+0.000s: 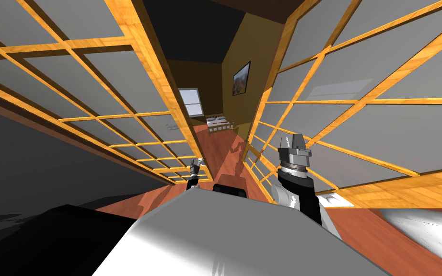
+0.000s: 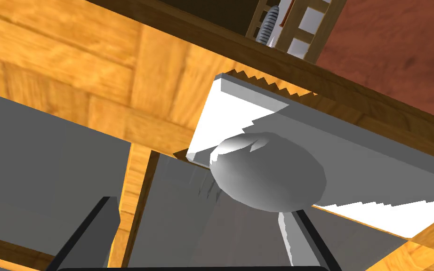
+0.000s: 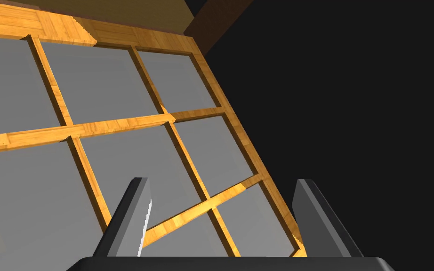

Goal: Pull the door open

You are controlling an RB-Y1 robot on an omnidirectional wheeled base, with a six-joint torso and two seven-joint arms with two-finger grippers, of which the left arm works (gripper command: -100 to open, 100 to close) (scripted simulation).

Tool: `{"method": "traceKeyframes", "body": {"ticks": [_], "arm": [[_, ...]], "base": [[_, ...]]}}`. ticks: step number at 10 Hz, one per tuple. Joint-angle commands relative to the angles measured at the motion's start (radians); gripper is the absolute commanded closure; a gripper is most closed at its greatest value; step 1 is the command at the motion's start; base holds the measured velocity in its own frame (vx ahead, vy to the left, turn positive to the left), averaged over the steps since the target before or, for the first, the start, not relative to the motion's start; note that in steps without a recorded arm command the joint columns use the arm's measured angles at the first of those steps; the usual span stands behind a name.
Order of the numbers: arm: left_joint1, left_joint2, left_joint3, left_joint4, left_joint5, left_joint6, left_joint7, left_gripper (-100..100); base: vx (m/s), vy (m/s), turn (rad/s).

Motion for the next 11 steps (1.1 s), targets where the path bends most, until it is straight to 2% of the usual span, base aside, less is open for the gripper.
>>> {"method": "traceKeyframes", "body": {"ticks": [1, 5, 7, 8, 9, 10, 11], "arm": [[-0.003, -0.014, -0.037, 0.001, 0.017, -0.001, 0.05, -100], [-0.003, -0.014, -0.037, 0.001, 0.017, -0.001, 0.061, -100], [0.001, -0.008, -0.058, -0.007, 0.054, -0.004, 0.124, -100], [0.001, -0.008, -0.058, -0.007, 0.054, -0.004, 0.136, -100], [0.003, -0.004, -0.069, -0.011, 0.074, -0.005, 0.169, -100], [0.003, -0.004, -0.069, -0.011, 0.074, -0.005, 0.175, -100], [0.005, -0.001, -0.081, -0.016, 0.096, -0.007, 0.214, -100]], "base": [[-0.074, 0.006, -0.042], [-0.009, 0.001, -0.004], [-0.045, 0.016, -0.073], [-0.052, 0.02, -0.057], [-0.04, 0.011, -0.049], [-0.032, 0.009, -0.017], [-0.057, 0.002, -0.058]]}}
